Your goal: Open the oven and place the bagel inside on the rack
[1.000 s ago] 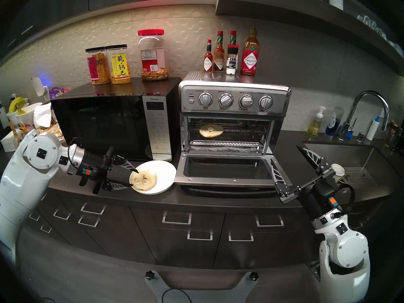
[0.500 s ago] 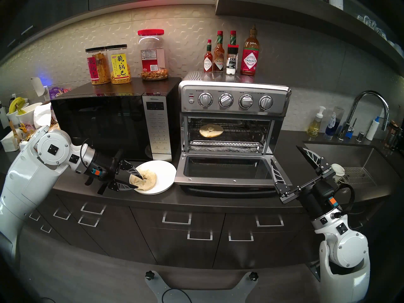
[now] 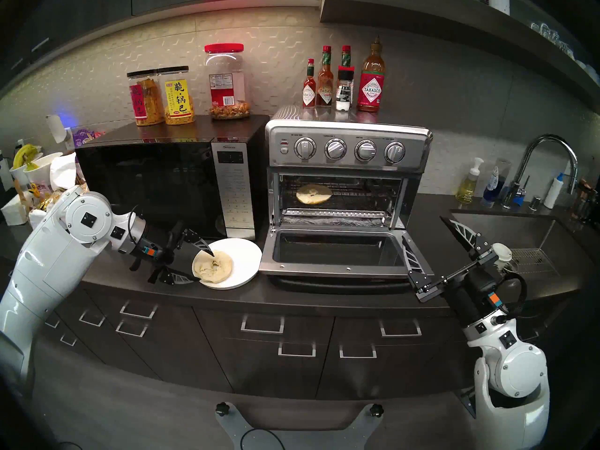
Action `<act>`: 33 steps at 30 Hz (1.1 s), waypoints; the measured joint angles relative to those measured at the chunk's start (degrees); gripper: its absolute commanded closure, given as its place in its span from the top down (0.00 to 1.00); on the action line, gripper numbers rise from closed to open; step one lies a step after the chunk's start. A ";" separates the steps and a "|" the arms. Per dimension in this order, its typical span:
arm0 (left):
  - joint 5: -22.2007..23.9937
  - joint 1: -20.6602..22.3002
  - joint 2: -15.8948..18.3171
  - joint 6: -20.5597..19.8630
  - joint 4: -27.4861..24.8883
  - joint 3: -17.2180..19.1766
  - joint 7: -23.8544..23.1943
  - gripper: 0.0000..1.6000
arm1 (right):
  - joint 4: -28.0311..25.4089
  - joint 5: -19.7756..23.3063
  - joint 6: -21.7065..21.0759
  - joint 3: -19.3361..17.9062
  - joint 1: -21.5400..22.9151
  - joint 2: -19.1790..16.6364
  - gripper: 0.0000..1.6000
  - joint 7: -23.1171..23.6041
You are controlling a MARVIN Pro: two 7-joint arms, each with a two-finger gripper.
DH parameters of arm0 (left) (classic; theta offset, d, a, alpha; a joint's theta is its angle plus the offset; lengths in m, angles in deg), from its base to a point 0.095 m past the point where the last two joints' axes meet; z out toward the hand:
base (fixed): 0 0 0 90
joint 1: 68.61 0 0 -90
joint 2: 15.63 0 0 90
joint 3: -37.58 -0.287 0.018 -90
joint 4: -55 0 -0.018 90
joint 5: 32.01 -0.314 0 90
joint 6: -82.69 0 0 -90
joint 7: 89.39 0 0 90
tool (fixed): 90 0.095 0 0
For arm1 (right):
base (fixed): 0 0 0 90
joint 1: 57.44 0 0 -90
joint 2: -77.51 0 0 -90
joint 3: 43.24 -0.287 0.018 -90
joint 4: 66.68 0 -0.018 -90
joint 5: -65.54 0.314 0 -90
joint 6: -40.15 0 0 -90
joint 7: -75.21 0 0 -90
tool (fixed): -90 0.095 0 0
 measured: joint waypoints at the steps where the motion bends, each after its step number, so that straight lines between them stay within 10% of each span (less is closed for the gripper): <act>1: 0.04 0.29 -0.04 0.10 0.15 -0.19 0.08 0.58 | 0.00 0.00 0.00 0.00 0.00 0.00 1.00 0.00; 22: 2.20 1.99 1.52 0.08 -0.88 -2.68 0.32 0.85 | -0.01 0.00 0.00 0.00 0.00 0.00 1.00 0.00; 33: 2.49 1.93 2.02 -0.36 -1.10 -4.05 -0.07 0.75 | -0.01 0.00 0.00 0.00 0.00 0.00 1.00 0.00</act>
